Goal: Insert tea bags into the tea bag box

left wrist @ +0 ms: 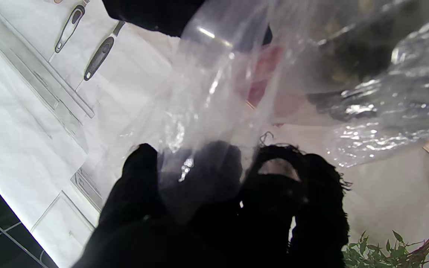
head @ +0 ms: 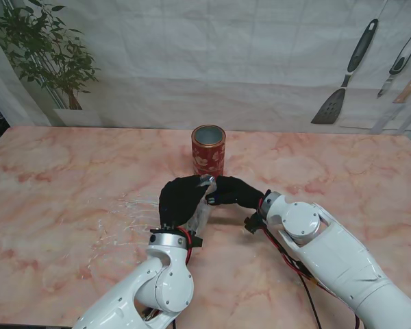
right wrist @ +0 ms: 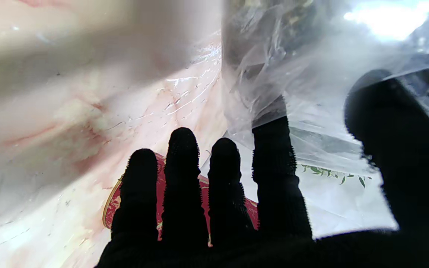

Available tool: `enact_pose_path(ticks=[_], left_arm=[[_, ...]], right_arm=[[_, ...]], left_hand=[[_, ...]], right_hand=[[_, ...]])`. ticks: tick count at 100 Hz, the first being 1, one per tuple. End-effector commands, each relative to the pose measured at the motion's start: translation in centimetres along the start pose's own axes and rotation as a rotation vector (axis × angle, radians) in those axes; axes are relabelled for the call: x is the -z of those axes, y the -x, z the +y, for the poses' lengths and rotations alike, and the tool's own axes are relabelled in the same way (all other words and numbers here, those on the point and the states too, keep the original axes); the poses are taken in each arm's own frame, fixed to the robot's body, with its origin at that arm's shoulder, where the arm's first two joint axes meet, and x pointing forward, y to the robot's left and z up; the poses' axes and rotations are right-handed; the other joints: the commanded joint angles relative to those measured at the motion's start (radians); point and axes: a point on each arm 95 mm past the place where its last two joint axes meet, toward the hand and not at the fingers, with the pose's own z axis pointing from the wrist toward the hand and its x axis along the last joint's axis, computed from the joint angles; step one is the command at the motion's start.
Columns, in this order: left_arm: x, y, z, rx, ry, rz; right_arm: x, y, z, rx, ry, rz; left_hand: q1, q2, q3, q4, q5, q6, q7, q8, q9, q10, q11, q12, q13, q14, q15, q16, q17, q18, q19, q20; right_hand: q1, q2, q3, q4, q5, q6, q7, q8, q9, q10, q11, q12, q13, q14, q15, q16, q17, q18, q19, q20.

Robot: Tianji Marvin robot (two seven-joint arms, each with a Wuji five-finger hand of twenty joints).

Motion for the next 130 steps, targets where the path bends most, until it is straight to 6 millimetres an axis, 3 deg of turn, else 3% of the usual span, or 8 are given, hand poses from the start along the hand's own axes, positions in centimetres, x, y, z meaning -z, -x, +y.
enact_pose_path(ticks=[1,27,46,70,82,88,100,130], left_arm=[[-0.2,-0.5,0.0,0.020,-0.002,0.008],[0.1,-1.0,0.2,0.071,-0.031,0.022],[0.4,-1.6,0.7,0.115,-0.053,0.035],[0.6,-2.0,1.1,0.158,-0.077,0.039],[0.5,-2.2,1.3,0.170,-0.090,0.038],[0.5,-2.3,1.3,0.172,-0.094,0.041],[0.5,-2.4,1.2,0.177,-0.104,0.037],[0.0,-1.5,0.3,0.143,-0.095,0.000]], right_arm=[[-0.1,-0.2,-0.5,0.004,-0.032,-0.002],[-0.3,-0.4,-0.7,0.002,-0.062,-0.020],[-0.5,-0.4,-0.8,-0.012,-0.084,-0.013],[-0.7,-0.4,-1.1,-0.014,-0.084,-0.022],[-0.8,-0.3,-1.5,-0.024,-0.073,-0.026],[-0.8,-0.3,-1.7,-0.029,-0.066,-0.028],[-0.8,-0.1,-1.8,-0.046,-0.064,-0.024],[-0.2,-0.2,-1.2,-0.133,-0.021,0.014]], left_hand=[[0.059,0.033,0.080,0.024,0.031,0.011,0.072,0.018,0.009,-0.120,0.019,-0.022,0.020,-0.004,0.027,-0.010,0.013,-0.054,0.117,-0.003],[0.065,0.035,0.076,0.024,0.031,0.011,0.071,0.019,0.010,-0.119,0.019,-0.024,0.020,-0.002,0.021,-0.011,0.014,-0.051,0.117,-0.007],[0.070,0.038,0.074,0.023,0.030,0.014,0.070,0.020,0.009,-0.115,0.018,-0.025,0.021,0.002,0.019,-0.013,0.016,-0.046,0.117,-0.011],[0.077,0.042,0.071,0.023,0.026,0.014,0.066,0.019,0.004,-0.115,0.011,-0.033,0.019,-0.003,0.000,-0.023,0.018,-0.044,0.111,-0.023],[0.078,0.044,0.070,0.022,0.026,0.015,0.065,0.019,0.005,-0.113,0.012,-0.035,0.019,-0.002,-0.002,-0.025,0.018,-0.041,0.111,-0.027],[0.078,0.045,0.068,0.022,0.025,0.016,0.065,0.019,0.006,-0.114,0.012,-0.036,0.020,-0.002,-0.003,-0.026,0.019,-0.041,0.112,-0.029],[0.080,0.045,0.068,0.021,0.025,0.016,0.064,0.019,0.005,-0.115,0.012,-0.038,0.020,-0.003,-0.004,-0.027,0.020,-0.041,0.113,-0.032],[0.082,0.045,0.063,0.021,0.024,0.014,0.064,0.019,0.004,-0.113,0.013,-0.039,0.018,0.000,-0.006,-0.029,0.016,-0.038,0.112,-0.037]], right_hand=[[-0.063,-0.086,0.060,0.002,-0.029,0.047,-0.015,0.014,-0.021,0.010,0.006,0.022,0.006,0.005,0.026,0.014,0.001,0.021,0.033,-0.010],[-0.064,-0.212,0.160,-0.015,-0.045,0.062,0.073,0.113,-0.030,0.019,0.015,0.034,0.002,0.009,0.033,0.023,0.005,0.035,0.049,-0.013],[-0.052,-0.245,0.179,-0.016,-0.063,0.063,0.183,0.211,-0.031,0.019,0.024,0.037,0.002,0.008,0.034,0.023,0.003,0.039,0.051,-0.017],[0.018,-0.236,0.172,-0.008,-0.034,0.067,0.207,0.234,-0.003,0.027,0.027,0.037,0.022,0.017,0.038,0.023,0.015,0.052,0.062,-0.018],[0.088,-0.211,0.143,-0.006,0.021,0.047,0.180,0.199,0.020,0.025,0.028,0.031,0.039,0.022,0.041,0.021,0.025,0.060,0.075,-0.022],[0.154,-0.202,0.103,-0.104,0.030,0.024,0.252,-0.001,0.033,0.019,0.030,0.025,0.051,0.019,0.043,0.017,0.031,0.060,0.085,-0.034],[0.265,-0.161,0.048,-0.122,0.045,-0.011,0.344,-0.178,0.061,0.011,0.021,0.012,0.068,0.020,0.039,0.011,0.041,0.058,0.093,-0.043],[0.297,0.006,0.064,-0.083,0.061,-0.004,0.421,-0.128,0.024,-0.001,0.006,-0.014,0.032,0.007,0.017,-0.009,0.012,0.037,0.089,-0.059]])
